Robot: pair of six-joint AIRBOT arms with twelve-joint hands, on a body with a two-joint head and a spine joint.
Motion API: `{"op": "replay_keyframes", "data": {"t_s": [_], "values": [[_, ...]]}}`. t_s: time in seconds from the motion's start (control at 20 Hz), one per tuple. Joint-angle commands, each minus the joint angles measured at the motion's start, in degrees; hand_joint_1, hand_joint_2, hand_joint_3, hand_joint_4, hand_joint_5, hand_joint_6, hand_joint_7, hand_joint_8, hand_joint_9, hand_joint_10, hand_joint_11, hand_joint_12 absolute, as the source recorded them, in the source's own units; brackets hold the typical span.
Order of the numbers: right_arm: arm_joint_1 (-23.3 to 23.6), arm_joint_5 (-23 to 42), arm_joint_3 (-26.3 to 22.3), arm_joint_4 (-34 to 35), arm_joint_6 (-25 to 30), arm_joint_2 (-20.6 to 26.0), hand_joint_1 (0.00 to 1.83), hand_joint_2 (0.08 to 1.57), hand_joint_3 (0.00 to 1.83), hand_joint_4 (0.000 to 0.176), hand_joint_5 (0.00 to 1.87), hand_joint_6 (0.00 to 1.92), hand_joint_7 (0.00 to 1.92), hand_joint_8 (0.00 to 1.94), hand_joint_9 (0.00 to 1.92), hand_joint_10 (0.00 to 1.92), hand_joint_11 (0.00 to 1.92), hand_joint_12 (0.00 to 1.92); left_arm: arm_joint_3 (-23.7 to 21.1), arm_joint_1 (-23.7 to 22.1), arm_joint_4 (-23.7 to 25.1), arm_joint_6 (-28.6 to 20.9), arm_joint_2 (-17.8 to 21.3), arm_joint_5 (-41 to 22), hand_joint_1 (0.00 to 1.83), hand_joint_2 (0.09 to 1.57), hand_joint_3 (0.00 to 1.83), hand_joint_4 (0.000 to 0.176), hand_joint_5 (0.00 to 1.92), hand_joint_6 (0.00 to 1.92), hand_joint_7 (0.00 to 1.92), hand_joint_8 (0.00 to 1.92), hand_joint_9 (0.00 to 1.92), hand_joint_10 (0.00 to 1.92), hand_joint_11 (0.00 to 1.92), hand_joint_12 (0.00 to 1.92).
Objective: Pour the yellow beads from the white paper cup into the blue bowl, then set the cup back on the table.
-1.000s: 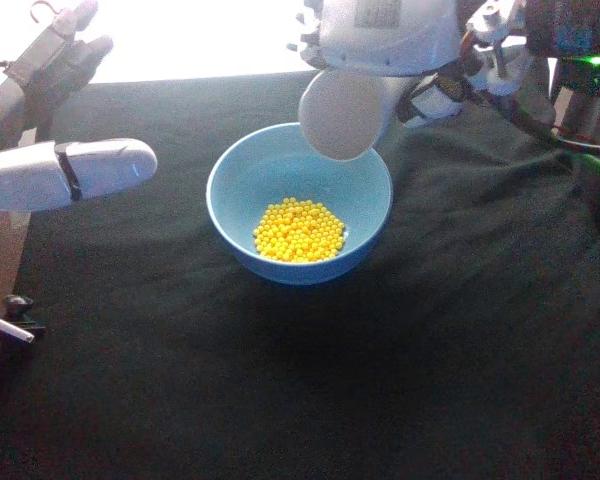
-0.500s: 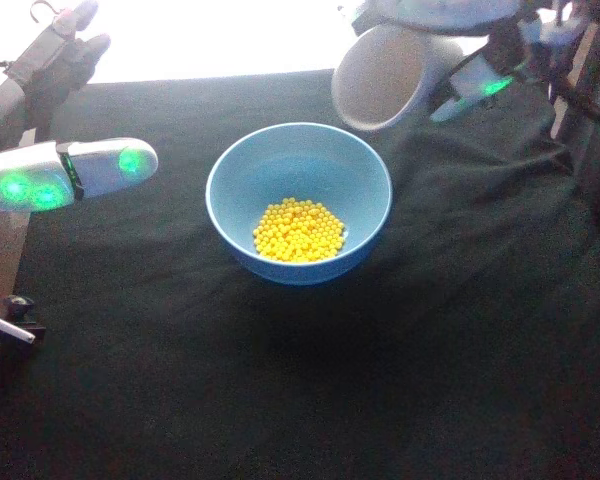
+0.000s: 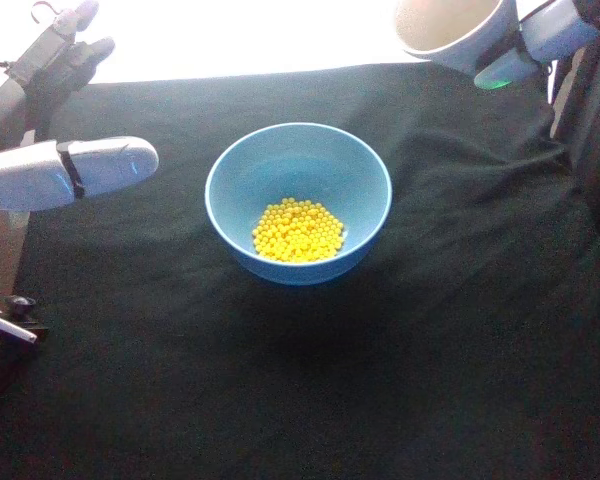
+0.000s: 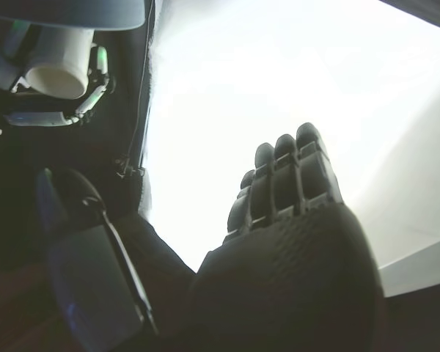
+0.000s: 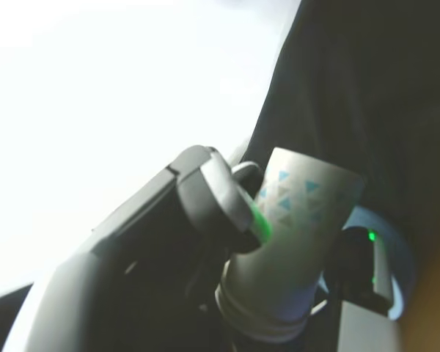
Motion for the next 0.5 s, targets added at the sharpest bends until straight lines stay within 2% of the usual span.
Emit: {"op": "replay_keyframes", "data": {"t_s": [0.0, 0.05, 0.1, 0.15, 0.2, 0.25, 0.3, 0.35, 0.4, 0.45], "values": [[-0.02, 5.82, 0.45, 3.66, -0.24, 0.52, 1.19, 1.08, 0.00, 0.000, 1.05, 0.85, 1.05, 1.77, 1.16, 1.92, 1.26, 1.92, 0.32, -0.24, -0.65, -0.67, -0.23, -7.01, 0.73, 0.69, 0.00, 0.053, 0.00, 0.00, 0.27, 0.02, 0.18, 0.01, 0.14, 0.00], [-0.79, 7.19, 0.72, 6.35, -0.51, 0.99, 1.19, 1.07, 0.00, 0.000, 1.09, 0.78, 1.01, 1.63, 1.07, 1.90, 1.15, 1.92, 0.32, -0.24, -0.67, -0.71, -0.23, -7.02, 0.73, 0.68, 0.00, 0.053, 0.00, 0.00, 0.27, 0.01, 0.17, 0.00, 0.14, 0.00], [-1.36, 8.01, 0.70, 8.97, -1.81, 1.36, 1.20, 1.05, 0.00, 0.000, 1.12, 0.73, 1.02, 1.63, 1.06, 1.92, 1.15, 1.92, 0.31, -0.24, -0.67, -0.72, -0.23, -7.03, 0.72, 0.68, 0.00, 0.049, 0.00, 0.00, 0.27, 0.01, 0.18, 0.01, 0.14, 0.00], [-2.54, 10.14, 0.68, 13.77, -5.26, 1.71, 1.26, 1.09, 0.00, 0.000, 1.11, 0.52, 1.01, 1.31, 1.00, 1.68, 0.98, 1.92, 0.31, -0.23, -0.69, -0.73, -0.23, -7.05, 0.72, 0.69, 0.00, 0.043, 0.00, 0.00, 0.26, 0.01, 0.18, 0.00, 0.15, 0.01], [-3.53, 10.74, 0.66, 15.91, -6.11, 2.13, 1.28, 1.08, 0.00, 0.000, 1.16, 0.40, 1.04, 1.19, 1.02, 1.71, 0.99, 1.92, 0.30, -0.23, -0.71, -0.74, -0.23, -7.03, 0.73, 0.70, 0.00, 0.038, 0.00, 0.00, 0.26, 0.00, 0.17, 0.00, 0.14, 0.00], [-4.27, 11.16, 0.68, 17.37, -6.14, 2.55, 1.29, 1.05, 0.00, 0.000, 1.18, 0.44, 1.15, 0.94, 0.99, 1.40, 0.88, 1.75, 0.30, -0.23, -0.76, -0.74, -0.23, -7.01, 0.73, 0.70, 0.00, 0.037, 0.00, 0.00, 0.25, 0.00, 0.18, 0.00, 0.16, 0.01], [-5.08, 11.36, 0.71, 19.21, -6.14, 2.99, 1.28, 1.04, 0.00, 0.000, 1.14, 0.56, 1.18, 0.81, 0.99, 1.10, 0.82, 1.59, 0.28, -0.23, -0.81, -0.74, -0.23, -7.01, 0.72, 0.71, 0.00, 0.031, 0.00, 0.00, 0.26, 0.01, 0.19, 0.01, 0.17, 0.01], [-5.56, 11.54, 0.71, 20.29, -6.16, 3.29, 1.26, 1.05, 0.00, 0.000, 1.09, 0.71, 1.18, 0.76, 1.04, 0.81, 0.82, 1.40, 0.27, -0.22, -0.83, -0.76, -0.23, -7.01, 0.73, 0.71, 0.01, 0.026, 0.00, 0.00, 0.26, 0.00, 0.19, 0.01, 0.16, 0.01], [-6.12, 11.68, 0.72, 22.16, -6.81, 3.61, 1.25, 1.06, 0.00, 0.011, 1.07, 0.83, 1.14, 0.74, 1.06, 0.47, 0.72, 1.15, 0.25, -0.19, -0.85, -0.78, -0.25, -7.03, 0.72, 0.71, 0.00, 0.020, 0.00, 0.00, 0.26, 0.00, 0.19, 0.01, 0.15, 0.01], [-7.45, 13.09, 0.74, 26.37, -9.70, 3.89, 1.36, 1.06, 0.00, 0.000, 1.04, 0.86, 1.17, 0.59, 1.03, 0.94, 0.78, 1.05, 0.25, -0.13, -0.91, -0.82, -0.27, -7.04, 0.72, 0.70, 0.00, 0.022, 0.00, 0.00, 0.27, 0.01, 0.20, 0.01, 0.16, 0.01]]}}
